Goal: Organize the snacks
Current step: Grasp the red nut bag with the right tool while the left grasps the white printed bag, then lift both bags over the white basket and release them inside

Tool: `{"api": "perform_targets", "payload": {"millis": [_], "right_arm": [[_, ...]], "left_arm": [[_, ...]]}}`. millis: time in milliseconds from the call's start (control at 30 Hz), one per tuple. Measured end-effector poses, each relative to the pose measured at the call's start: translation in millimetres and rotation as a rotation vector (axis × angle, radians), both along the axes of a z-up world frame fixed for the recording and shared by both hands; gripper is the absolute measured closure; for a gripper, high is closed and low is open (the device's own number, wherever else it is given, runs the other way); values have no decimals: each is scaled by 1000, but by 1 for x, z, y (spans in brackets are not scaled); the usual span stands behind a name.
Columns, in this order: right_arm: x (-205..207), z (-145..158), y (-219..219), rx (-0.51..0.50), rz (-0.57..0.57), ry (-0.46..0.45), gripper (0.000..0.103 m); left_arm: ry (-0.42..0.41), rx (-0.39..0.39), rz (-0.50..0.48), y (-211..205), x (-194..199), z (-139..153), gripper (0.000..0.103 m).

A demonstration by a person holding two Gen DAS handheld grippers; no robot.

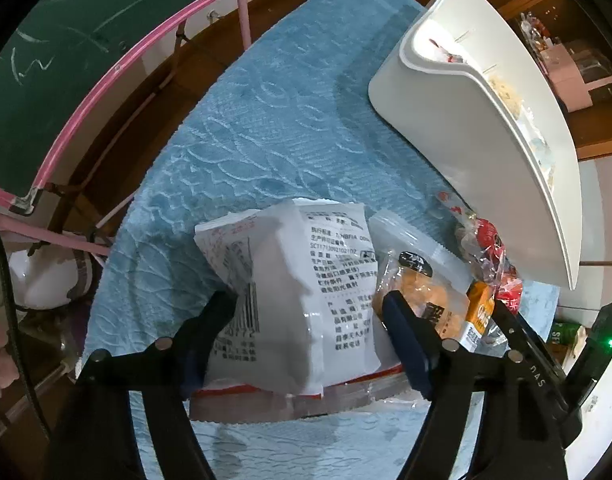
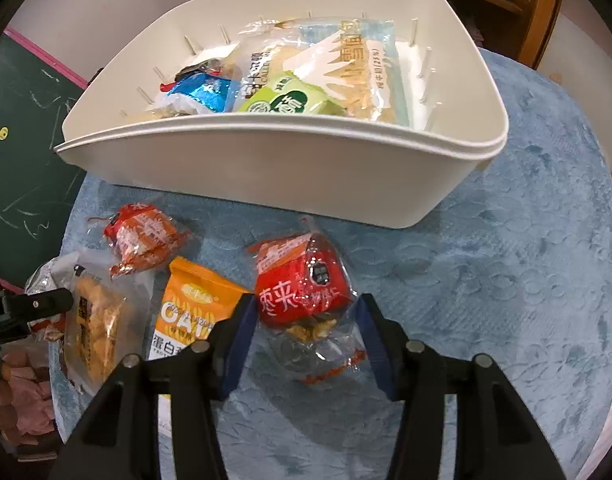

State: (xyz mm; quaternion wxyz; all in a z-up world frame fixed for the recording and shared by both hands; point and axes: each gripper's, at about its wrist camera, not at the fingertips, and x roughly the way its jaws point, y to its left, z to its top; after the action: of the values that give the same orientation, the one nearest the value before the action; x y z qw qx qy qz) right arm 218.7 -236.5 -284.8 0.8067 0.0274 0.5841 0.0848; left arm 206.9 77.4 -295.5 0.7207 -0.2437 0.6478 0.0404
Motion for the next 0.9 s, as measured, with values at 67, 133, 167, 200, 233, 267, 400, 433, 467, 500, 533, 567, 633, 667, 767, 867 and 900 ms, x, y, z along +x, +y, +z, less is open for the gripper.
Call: {"api": "perform_targets", "payload": {"millis": [67,133,167,200,233,267,400,433,467,500,533,567,633,667,767,867,900], "right_arm": [[-3,2,1,2,-2,1,55],[-6,4,0,10,-9,3,55],[-8,5,-1,13,-13,4,55],[-11,6,-1,16,-16,5,55],[-14,8,-2,16,-16,6,56],[-17,10,-3,16,-17,5,56],[-36,23,-3,19,-6,-17,56],[-41,26,-4,19,-4,-23,56],[-45,31,-4,20,-3,-30,56],[-51,35,-4,23,-1,-37,56],[-55,39,-5,25,0,-43,56],[-60,44,-7,27,0,-51,56],[-67,54,-8,31,-2,-73,56],[-71,59,-8,35,-5,-84,56],[-83,75,-15,52,-11,-121,55],[-89,94,-16,58,-13,-165,55],[-89,98,-15,62,-12,-174,55]], "left_arm": [[-8,28,-20,-3,0,4,31],[-19,54,-33,-6,-1,10,33],[-25,60,-40,-7,-2,13,35],[-30,63,-43,-8,-2,16,36],[-36,66,-44,-8,-4,19,36],[-42,68,-45,-6,-6,21,36],[-81,87,-61,-8,-15,42,36],[-89,92,-66,-9,-18,46,36],[-100,96,-72,-10,-21,51,36],[-114,100,-79,-11,-24,59,36],[-126,102,-83,-11,-25,64,36],[-139,102,-89,-11,-28,70,36],[-168,101,-101,-15,-34,84,37],[-182,99,-107,-17,-37,90,37],[-234,94,-132,-25,-43,112,37],[-286,98,-157,-34,-46,136,37],[-309,92,-167,-38,-46,146,37]]}}
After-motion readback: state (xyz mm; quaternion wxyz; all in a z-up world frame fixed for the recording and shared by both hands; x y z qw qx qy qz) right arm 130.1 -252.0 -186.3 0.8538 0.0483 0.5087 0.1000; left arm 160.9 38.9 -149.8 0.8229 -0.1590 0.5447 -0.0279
